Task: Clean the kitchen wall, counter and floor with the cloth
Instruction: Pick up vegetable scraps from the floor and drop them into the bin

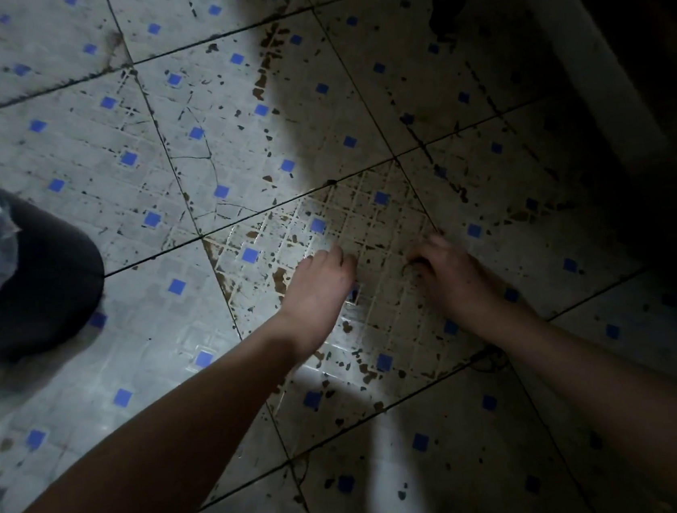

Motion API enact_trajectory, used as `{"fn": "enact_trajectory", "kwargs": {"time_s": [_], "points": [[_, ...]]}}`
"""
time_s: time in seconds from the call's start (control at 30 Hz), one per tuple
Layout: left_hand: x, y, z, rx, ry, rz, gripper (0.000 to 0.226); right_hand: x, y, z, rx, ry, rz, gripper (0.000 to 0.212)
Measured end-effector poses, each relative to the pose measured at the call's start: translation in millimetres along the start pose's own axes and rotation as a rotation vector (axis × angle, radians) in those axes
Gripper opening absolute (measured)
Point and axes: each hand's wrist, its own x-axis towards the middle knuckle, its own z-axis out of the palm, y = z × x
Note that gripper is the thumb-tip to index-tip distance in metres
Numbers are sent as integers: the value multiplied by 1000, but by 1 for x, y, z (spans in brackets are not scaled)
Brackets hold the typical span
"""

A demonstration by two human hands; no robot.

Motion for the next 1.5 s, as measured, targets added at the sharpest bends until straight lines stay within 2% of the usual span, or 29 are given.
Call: {"fn": "enact_trajectory", "kwargs": {"time_s": [0.2,0.57,0.73,0.83,0.97,1.07,1.27,1.5], "points": [[-7,-14,2,20,54,-27,41,-2,-4,0,-15,2,7,25],[-62,-53,-13,132,-57,-131,41,-6,-28,-1,-94,-38,-34,26],[-95,-74,-15,131,-102,-211,27,-9,-42,5,-86,-44,-85,21],[-106,-88,-21,118,-126,-272,28,-10,-49,9,-67,-95,-117,19],[-109,-95,-30,16,-151,-344,19,-5,-60,19,30,-89,-168,20],[-110,-98,-29,-59,-105,-371,6,-4,-66,27,80,-58,-222,17],[-115,-102,-25,-71,-62,-391,17,-1,-72,36,57,-25,-301,20],[-125,-110,-42,-62,4,-443,1,4,-97,42,-25,-22,-271,27]]}}
